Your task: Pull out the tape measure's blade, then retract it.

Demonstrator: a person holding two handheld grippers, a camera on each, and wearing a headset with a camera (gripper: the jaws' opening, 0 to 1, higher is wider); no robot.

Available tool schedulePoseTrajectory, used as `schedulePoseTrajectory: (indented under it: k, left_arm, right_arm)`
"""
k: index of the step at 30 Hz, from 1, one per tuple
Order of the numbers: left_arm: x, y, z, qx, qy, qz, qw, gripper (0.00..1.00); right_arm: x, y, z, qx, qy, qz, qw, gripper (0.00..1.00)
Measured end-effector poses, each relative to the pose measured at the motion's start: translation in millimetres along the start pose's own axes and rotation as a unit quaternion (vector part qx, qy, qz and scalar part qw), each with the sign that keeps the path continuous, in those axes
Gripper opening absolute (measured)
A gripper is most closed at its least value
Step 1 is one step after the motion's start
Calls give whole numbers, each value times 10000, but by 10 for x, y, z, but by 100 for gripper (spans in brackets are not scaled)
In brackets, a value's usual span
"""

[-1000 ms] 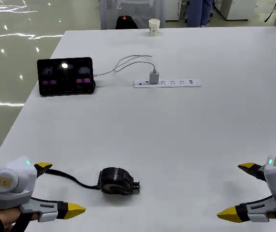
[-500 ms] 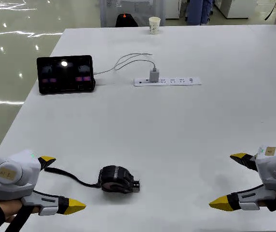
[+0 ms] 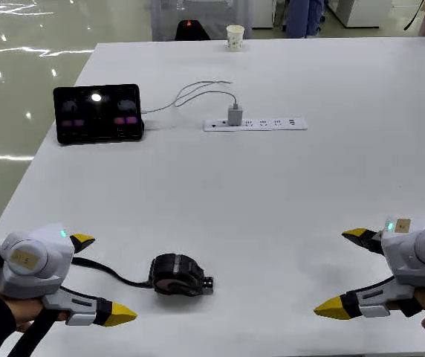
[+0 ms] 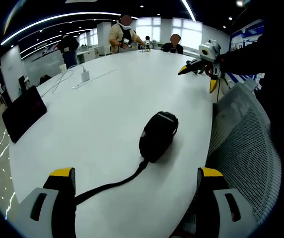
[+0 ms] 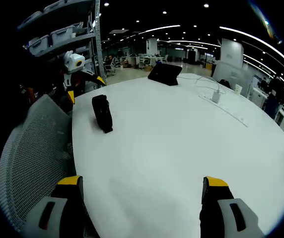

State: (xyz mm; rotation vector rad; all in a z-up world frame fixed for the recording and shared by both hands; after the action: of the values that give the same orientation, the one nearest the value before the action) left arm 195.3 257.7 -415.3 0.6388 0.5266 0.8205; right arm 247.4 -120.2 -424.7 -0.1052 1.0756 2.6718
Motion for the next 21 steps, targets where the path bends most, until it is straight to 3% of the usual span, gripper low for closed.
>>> schedulePoseTrajectory:
  k: [9,21]
  left_arm:
    - [33,-27,97,69,-226,-62,9997,99]
    - [9,-98,134,238,-490,-269,9982,98]
  right_arm:
    - [-1,-67,100,-69,210,98,9997,99]
    - [-15,-189,133,-20,429,313,9986,99]
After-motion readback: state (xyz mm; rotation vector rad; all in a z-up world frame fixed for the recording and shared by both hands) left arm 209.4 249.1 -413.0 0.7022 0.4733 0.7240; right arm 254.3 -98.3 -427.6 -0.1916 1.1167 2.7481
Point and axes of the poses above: the centre of the closed fingertips' face, and the gripper's own axes: y roughly backward along the fingers, x roughly to its left, z roughly out of its top, the point moved 5 cm from there along y, roughly backward along the fingers, and after that the axes turned 15 degrees about y, right-handed, at the moved point
